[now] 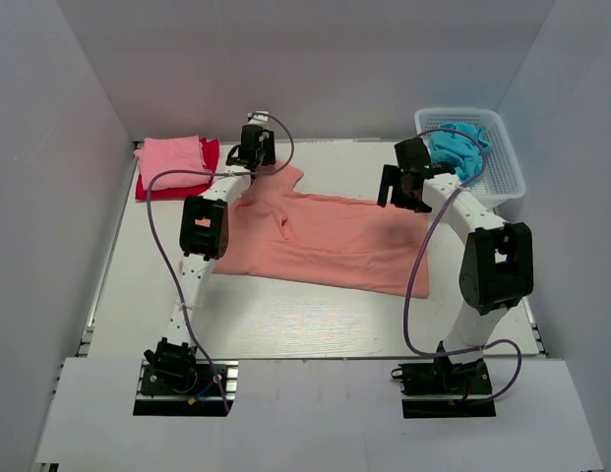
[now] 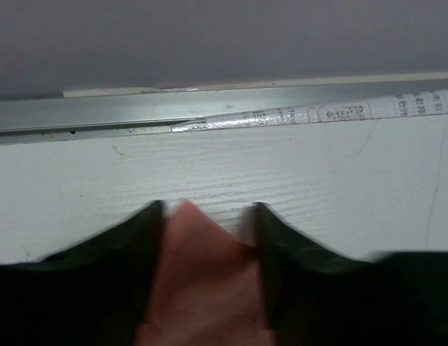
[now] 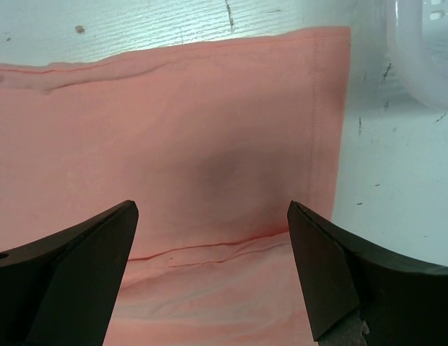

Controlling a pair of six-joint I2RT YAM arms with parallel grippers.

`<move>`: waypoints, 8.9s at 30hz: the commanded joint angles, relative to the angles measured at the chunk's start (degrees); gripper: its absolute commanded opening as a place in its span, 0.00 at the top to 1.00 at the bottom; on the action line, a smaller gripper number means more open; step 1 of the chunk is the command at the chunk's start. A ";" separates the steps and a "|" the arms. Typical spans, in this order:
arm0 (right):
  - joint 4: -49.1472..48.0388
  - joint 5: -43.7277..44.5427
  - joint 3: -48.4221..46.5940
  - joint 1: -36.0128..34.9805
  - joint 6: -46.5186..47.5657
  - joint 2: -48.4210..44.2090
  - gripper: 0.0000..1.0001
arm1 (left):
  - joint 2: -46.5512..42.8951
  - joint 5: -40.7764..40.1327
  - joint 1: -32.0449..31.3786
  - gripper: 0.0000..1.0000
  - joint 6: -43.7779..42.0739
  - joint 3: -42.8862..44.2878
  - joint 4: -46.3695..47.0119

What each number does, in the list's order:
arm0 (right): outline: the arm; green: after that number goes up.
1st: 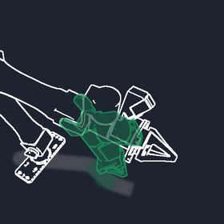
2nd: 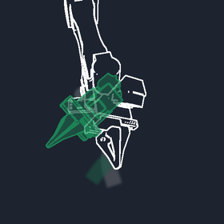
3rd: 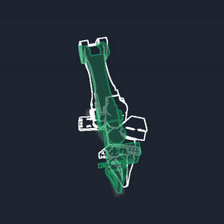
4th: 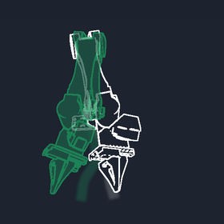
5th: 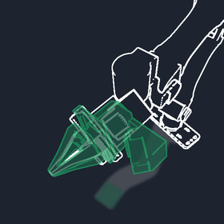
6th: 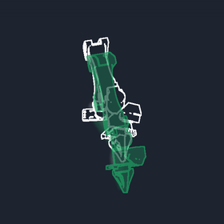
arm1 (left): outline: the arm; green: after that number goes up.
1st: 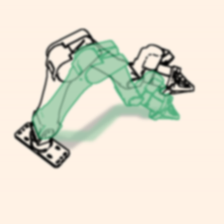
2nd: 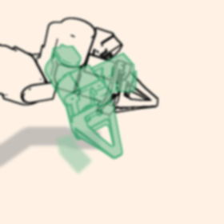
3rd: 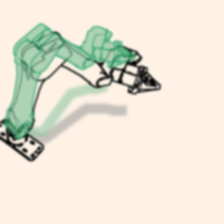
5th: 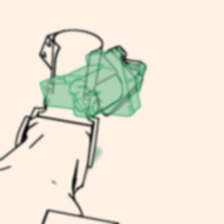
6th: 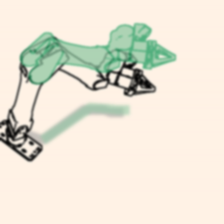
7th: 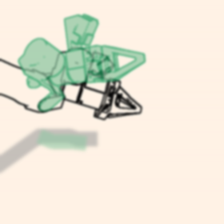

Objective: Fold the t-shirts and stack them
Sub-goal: Grap the side of the flattened tshirt furthest away from the robot with both arms, then fold the other side of the tshirt into a rectangle, then rotate the tshirt 90 degrees, then grab the bottom of the folded rectangular tshirt with both arms

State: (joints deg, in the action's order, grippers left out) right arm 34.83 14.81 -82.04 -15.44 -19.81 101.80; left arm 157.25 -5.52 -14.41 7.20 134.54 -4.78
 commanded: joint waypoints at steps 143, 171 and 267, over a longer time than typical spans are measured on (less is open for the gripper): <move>-11.72 -16.72 23.74 -6.62 -4.79 -1.05 0.10 | -44.95 6.19 5.46 0.00 23.93 -59.62 -20.46; 8.94 -11.04 27.99 -32.90 -5.75 -39.39 0.10 | -8.70 29.10 -12.74 0.00 22.95 -0.07 19.20; 1.56 -27.11 50.31 -13.65 -14.03 -31.04 1.00 | -61.97 13.52 -45.97 0.72 34.11 -82.68 -24.23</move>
State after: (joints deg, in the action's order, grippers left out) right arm 36.01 -10.04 -32.69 -29.26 -34.20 72.27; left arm 95.26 9.41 -59.24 41.25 51.75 -24.01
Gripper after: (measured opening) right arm 0.021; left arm 0.299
